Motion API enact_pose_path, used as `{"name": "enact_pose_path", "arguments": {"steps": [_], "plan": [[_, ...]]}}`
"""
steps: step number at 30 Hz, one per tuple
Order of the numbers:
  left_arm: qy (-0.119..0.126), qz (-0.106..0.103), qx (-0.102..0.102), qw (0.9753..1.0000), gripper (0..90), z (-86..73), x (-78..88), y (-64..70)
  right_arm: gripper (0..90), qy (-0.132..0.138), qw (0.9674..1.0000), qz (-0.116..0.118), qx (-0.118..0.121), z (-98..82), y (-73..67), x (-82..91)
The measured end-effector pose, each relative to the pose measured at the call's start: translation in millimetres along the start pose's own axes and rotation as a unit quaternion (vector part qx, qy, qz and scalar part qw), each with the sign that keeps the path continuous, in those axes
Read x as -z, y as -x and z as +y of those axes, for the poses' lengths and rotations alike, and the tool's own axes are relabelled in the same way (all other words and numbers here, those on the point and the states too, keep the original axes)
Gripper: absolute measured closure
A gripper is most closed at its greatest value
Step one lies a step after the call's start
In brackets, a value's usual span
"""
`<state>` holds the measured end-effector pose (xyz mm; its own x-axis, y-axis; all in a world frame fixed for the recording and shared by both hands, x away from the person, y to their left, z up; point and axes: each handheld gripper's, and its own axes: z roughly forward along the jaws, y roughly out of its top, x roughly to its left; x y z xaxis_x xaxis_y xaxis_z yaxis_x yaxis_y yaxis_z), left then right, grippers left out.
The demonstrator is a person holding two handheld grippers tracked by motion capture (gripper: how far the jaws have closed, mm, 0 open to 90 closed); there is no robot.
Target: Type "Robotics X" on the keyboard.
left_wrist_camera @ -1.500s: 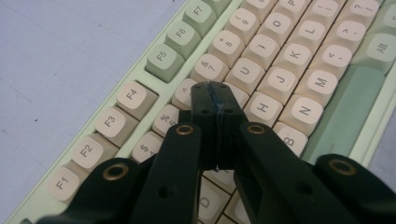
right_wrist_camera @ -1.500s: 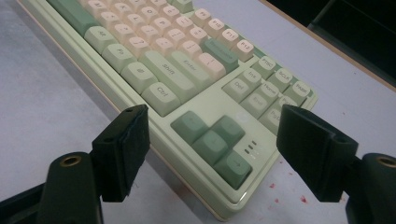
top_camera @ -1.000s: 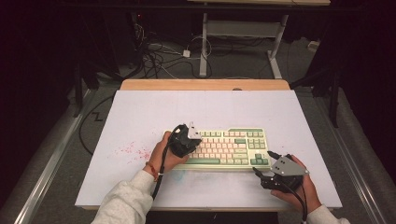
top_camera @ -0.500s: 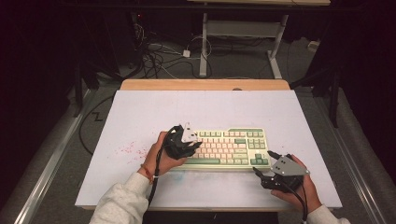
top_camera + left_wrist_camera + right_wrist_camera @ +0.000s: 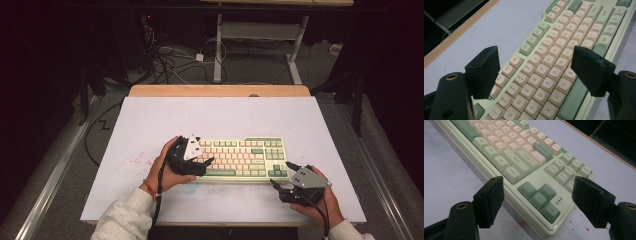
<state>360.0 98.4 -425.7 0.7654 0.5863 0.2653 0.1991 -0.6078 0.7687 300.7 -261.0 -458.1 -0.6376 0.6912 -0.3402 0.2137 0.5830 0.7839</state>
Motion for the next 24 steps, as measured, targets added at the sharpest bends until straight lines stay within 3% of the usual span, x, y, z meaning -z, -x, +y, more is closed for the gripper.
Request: {"name": "enact_pose_path", "arguments": {"steps": [9, 18, 24], "plan": [[-0.001, 0.025, -0.026, 0.9993, 19.5, -13.2, 13.1, 2.5, 25.8, 0.0, 1.0, 0.001, -0.001, 0.1, 0.1, 0.0], [-0.001, 0.05, -0.025, 0.9984, 18.1, -29.5, 23.7, 2.7, 25.8, -0.001, 1.0, 0.003, 0.0, 1.0, -1.0, -1.1], [-0.008, 0.054, -0.019, 0.9983, 18.1, -42.5, 29.7, 0.7, 25.8, -0.001, 1.0, 0.004, 0.001, 1.4, -0.6, -2.6]]}}
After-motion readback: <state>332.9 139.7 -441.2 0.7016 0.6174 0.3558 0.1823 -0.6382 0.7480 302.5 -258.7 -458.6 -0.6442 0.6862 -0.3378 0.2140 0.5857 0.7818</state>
